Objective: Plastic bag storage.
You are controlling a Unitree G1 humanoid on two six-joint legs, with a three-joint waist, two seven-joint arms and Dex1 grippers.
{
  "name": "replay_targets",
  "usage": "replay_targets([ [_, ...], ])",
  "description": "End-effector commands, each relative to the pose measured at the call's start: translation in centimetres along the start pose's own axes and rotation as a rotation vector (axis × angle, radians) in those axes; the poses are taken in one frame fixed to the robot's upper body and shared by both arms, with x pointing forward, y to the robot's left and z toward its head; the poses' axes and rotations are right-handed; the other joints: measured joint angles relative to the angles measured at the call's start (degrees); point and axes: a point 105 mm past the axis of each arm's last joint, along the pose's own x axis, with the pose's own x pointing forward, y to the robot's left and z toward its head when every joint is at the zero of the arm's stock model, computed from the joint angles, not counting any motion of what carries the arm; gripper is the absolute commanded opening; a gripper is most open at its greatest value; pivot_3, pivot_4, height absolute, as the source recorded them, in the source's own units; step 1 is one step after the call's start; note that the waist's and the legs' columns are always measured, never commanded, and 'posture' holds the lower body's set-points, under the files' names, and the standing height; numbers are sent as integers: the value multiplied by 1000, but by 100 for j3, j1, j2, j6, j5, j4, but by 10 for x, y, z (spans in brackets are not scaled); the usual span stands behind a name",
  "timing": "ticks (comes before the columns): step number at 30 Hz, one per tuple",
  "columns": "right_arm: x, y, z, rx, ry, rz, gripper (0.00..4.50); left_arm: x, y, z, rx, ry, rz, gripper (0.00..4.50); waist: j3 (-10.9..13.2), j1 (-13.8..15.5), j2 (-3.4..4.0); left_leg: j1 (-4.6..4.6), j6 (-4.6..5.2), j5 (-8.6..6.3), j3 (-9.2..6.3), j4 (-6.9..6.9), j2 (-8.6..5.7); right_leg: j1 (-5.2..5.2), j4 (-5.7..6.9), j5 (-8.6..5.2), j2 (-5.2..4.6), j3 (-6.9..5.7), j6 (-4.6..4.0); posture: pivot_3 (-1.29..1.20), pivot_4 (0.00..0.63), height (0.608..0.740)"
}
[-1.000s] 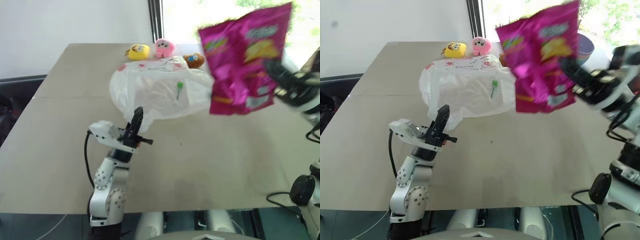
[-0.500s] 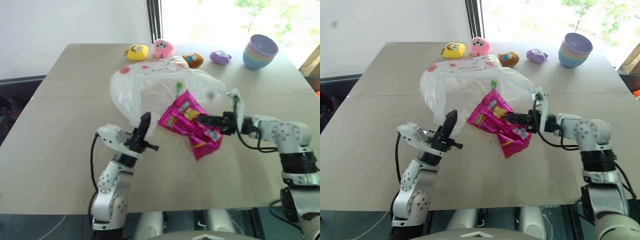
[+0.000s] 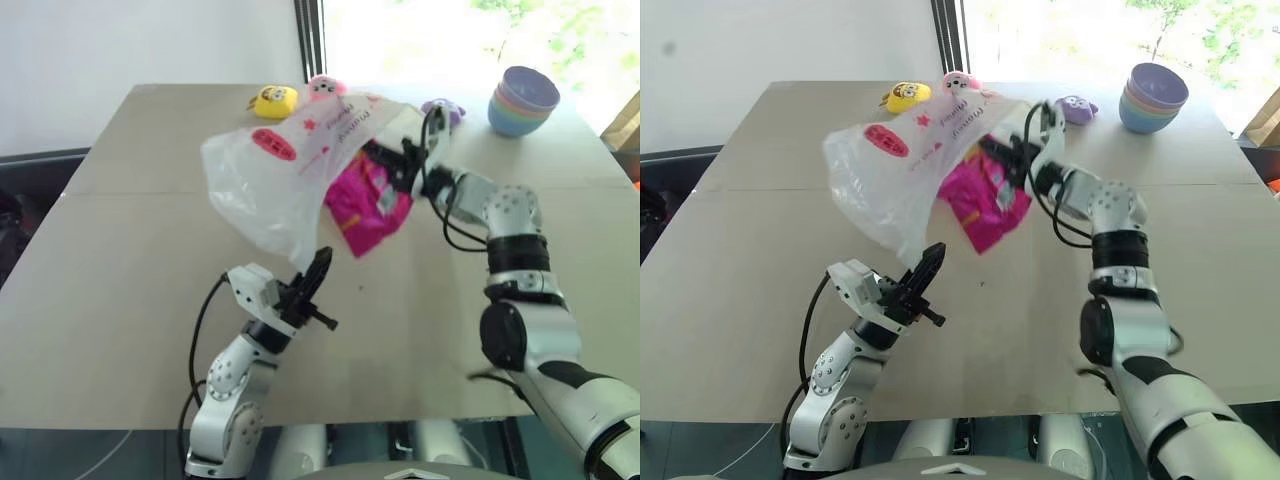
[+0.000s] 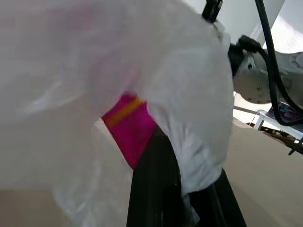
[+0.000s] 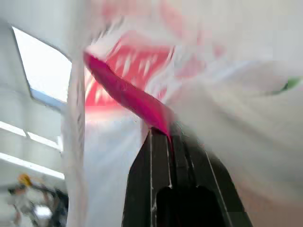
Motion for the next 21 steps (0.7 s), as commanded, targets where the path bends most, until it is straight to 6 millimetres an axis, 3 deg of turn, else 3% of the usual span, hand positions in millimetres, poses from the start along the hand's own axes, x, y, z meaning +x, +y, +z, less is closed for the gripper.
replay_targets([
  [1,7,-1,31,97,-227,-62,76,-1,-2,1,11,-5,-9,0,0,1,0,-3,0,0,0,0,0,0,-2,0,-1,-1,0,0,150,740],
  [4,12,-15,29,116,-298,-192,76,-2,0,3,18,-6,0,0,0,-15,0,-9,0,0,6,0,0,-6,-3,0,-4,2,1,0,150,740],
  [7,15,-23,9,209,-257,-285,76,-2,4,4,24,-8,16,0,0,-56,0,-22,-1,0,15,0,0,-24,7,0,-5,11,1,0,150,740],
  [9,16,-22,-9,230,-208,-322,592,-2,7,4,24,-14,32,0,0,-107,1,-22,-2,1,18,-2,3,-29,13,0,-5,13,1,0,150,740],
  [11,18,-1,-35,167,-56,-225,1308,-1,9,5,23,-17,42,0,0,-116,2,-21,-3,1,20,-2,5,-32,17,0,-5,17,1,0,150,740],
  [13,9,24,-61,-104,110,-91,2238,0,10,6,13,-25,50,0,0,-125,2,-25,-3,2,16,-1,8,-34,18,0,-12,15,1,0,150,740],
  [16,-20,32,-84,-439,291,55,3213,-2,12,7,3,-32,63,0,-3,-131,3,-21,0,0,1,-4,4,-36,12,1,-12,30,3,0,150,740],
  [21,-56,20,-60,-718,294,171,3213,-7,18,6,1,-29,89,0,-5,-116,1,-18,6,-3,-7,2,-7,-35,16,3,-10,29,7,0,150,740],
])
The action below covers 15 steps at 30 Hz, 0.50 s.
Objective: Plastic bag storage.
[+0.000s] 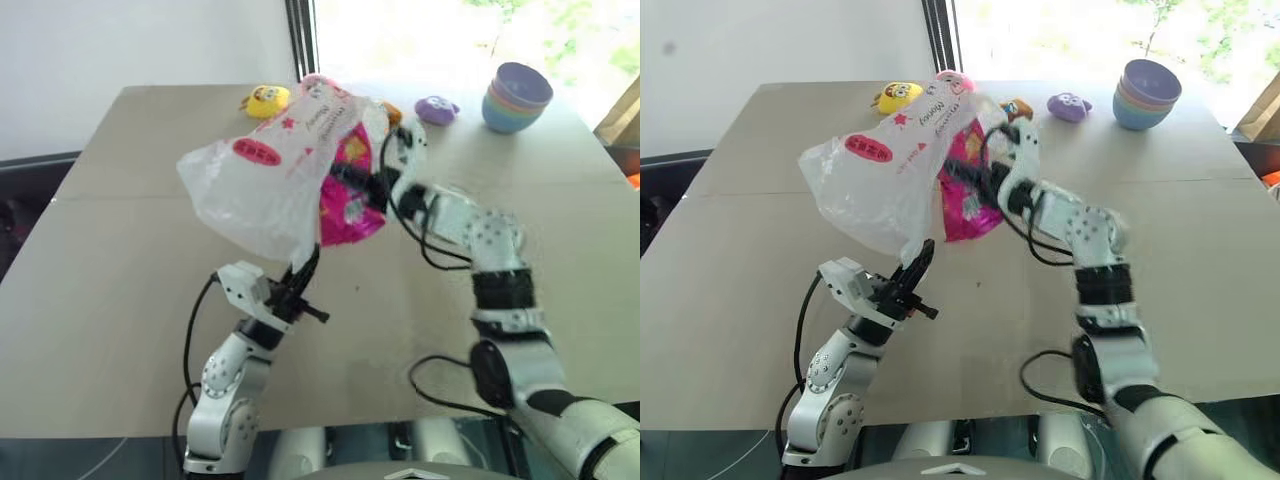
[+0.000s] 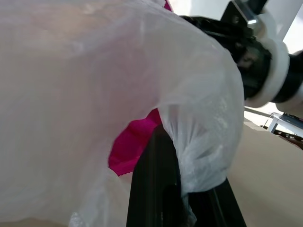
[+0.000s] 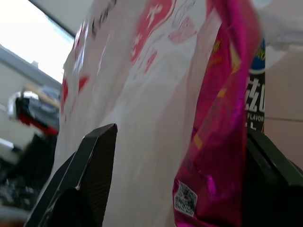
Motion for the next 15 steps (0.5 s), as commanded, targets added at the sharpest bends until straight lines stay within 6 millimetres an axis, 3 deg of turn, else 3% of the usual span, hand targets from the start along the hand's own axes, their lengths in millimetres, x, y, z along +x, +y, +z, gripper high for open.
replay_targets([
  [1,-27,-3,19,-244,-60,76,3213,-2,2,6,-3,-27,11,0,0,3,0,2,18,-10,-1,2,0,0,2,0,1,0,1,0,150,740],
  [3,-38,-18,23,-318,-71,50,3213,-3,3,7,-7,-31,20,0,1,1,-1,5,20,-11,-1,3,0,0,5,0,4,1,0,0,150,740],
  [8,-58,-31,27,-306,-118,69,3213,-7,5,6,-10,-25,28,0,1,-16,-1,15,14,-9,7,2,7,-1,8,0,15,13,-1,0,150,740],
  [11,-65,-59,29,-299,-124,-57,3213,-9,7,7,-8,-24,30,0,1,6,-2,15,-3,2,10,3,8,-1,12,0,13,13,-1,0,150,740],
  [15,-65,-70,0,-498,123,-93,3213,-9,9,9,-2,-22,27,0,2,35,-2,13,-2,1,16,11,-1,-1,15,1,3,16,0,0,150,740],
])
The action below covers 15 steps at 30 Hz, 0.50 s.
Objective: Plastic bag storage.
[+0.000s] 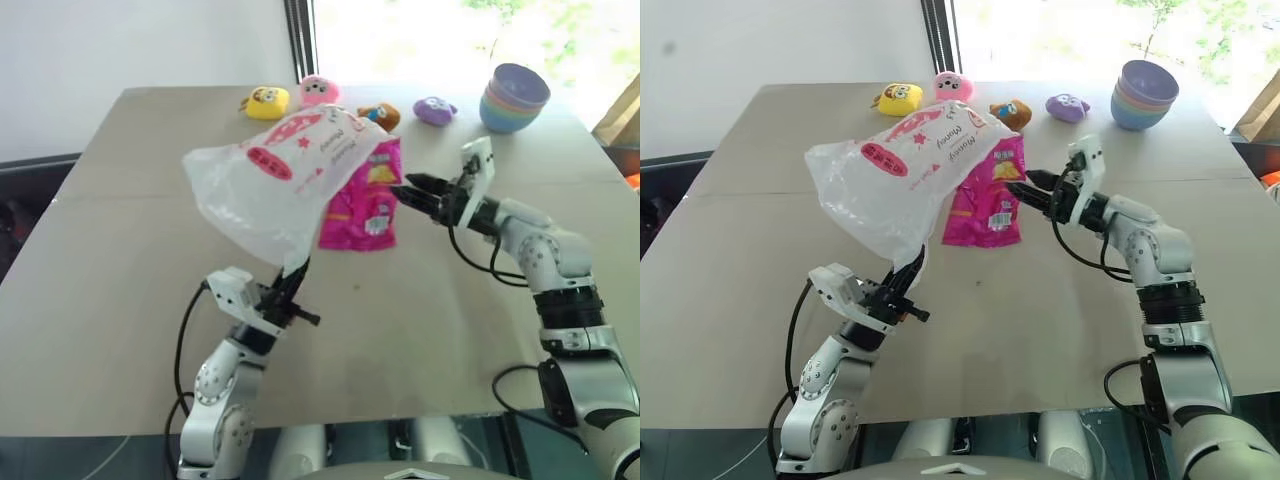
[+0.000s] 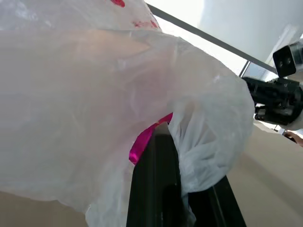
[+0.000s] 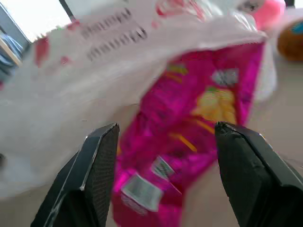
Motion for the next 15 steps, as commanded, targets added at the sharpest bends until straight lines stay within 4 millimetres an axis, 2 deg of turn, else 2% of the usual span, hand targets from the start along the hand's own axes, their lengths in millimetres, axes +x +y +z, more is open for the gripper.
replay_targets([
  [1,6,13,-15,-281,192,64,3213,1,-2,8,8,-25,-24,0,0,-13,0,0,0,0,1,0,0,-1,-1,0,0,3,0,0,150,740],
  [4,30,26,-33,-492,323,100,3213,3,-4,7,2,-17,-39,0,0,-74,0,3,-1,1,2,-2,5,-3,1,0,7,6,0,0,150,740],
  [6,46,35,-36,-535,321,116,3213,4,-4,5,2,-11,-46,0,0,-83,0,10,-2,1,6,-2,9,-8,15,-1,13,14,-1,0,150,740],
  [8,69,61,-27,-556,244,185,3213,5,-5,4,4,-6,-54,0,2,-86,-1,14,-8,5,7,-1,11,-13,31,-2,16,17,-3,0,150,740],
  [10,92,91,11,-430,21,210,3213,6,-5,4,3,-5,-58,0,2,-79,-2,14,-17,10,5,1,12,-15,38,-2,15,17,-3,0,150,740],
  [12,98,107,61,-346,-237,204,3213,5,-5,4,6,0,-57,0,3,-57,-2,12,-18,10,4,4,13,-15,40,-1,14,16,-3,0,150,740],
  [13,96,111,76,-329,-319,204,3213,5,-4,4,3,-1,-50,0,4,-31,-4,10,-18,10,4,5,13,-15,39,-1,12,15,-3,0,150,740],
  [15,93,110,79,-315,-350,212,3213,3,-3,2,0,3,-42,0,1,49,-10,-3,-18,10,-8,8,11,-14,31,-1,2,1,-3,0,150,740],
])
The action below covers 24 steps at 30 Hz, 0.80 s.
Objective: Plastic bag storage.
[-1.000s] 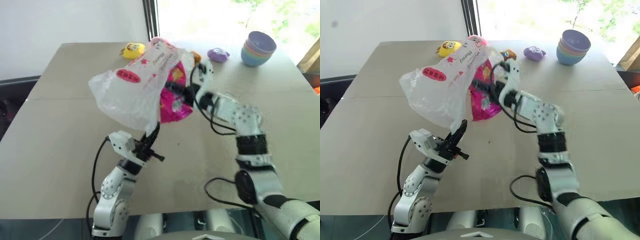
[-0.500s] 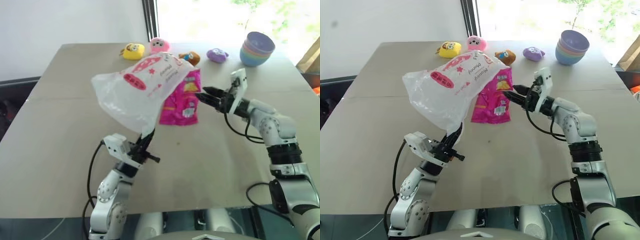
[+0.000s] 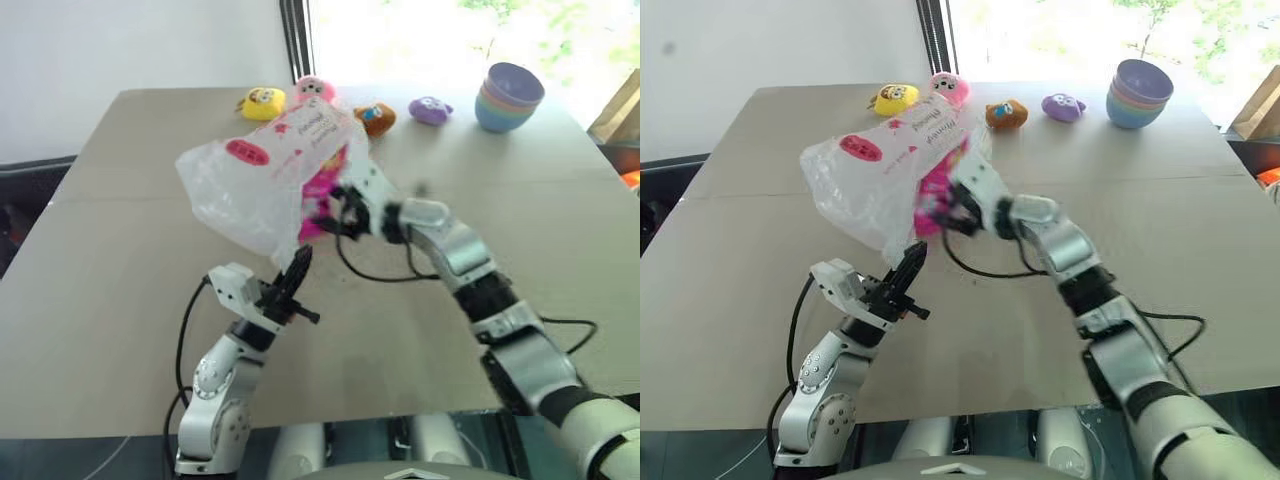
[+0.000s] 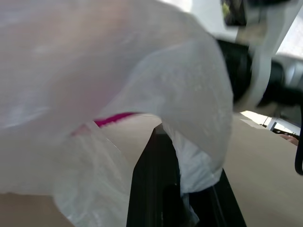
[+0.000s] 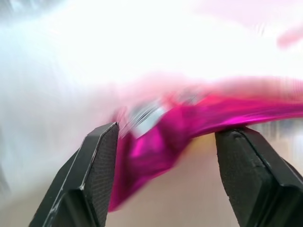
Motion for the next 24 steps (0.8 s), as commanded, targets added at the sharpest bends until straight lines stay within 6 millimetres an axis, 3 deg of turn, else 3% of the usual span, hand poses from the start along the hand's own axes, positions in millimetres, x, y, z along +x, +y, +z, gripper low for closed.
replay_targets([
  [1,-14,-16,21,-18,-106,-56,3213,-3,-1,2,5,-6,-1,0,-9,72,-11,-1,3,-2,-6,0,-2,8,-9,0,-7,-3,1,0,150,740],
  [5,-37,-29,-24,-113,98,-85,3213,-8,2,-2,-10,0,28,0,-18,99,-26,0,13,-8,-1,0,-9,17,-28,0,-11,1,1,0,150,740],
  [7,-51,-39,-36,-146,155,-114,3213,-11,5,-2,-17,-4,53,0,-16,89,-24,0,13,-8,5,0,-14,15,-25,0,-9,4,1,0,150,740],
  [13,-77,-70,-43,-131,201,-237,3213,-23,12,-7,-41,6,106,0,-7,-65,-13,12,10,-6,14,-5,-2,0,1,-1,10,18,-1,0,150,740],
  [16,-82,-84,-30,-10,122,-308,3213,-31,15,-10,-46,22,122,0,-7,-72,-13,19,10,-6,21,-5,-2,1,5,-1,10,27,-1,0,150,740],
  [18,-84,-96,-30,-35,139,-363,3213,-36,17,-9,-51,23,130,0,-6,-71,-12,20,11,-7,25,-4,-1,0,7,-1,9,30,-1,0,150,740],
  [24,-64,-115,-42,35,122,-468,3213,-37,19,-7,-39,33,121,0,-6,-68,-12,19,11,-7,26,-4,-3,0,7,-1,8,30,-1,0,150,740],
])
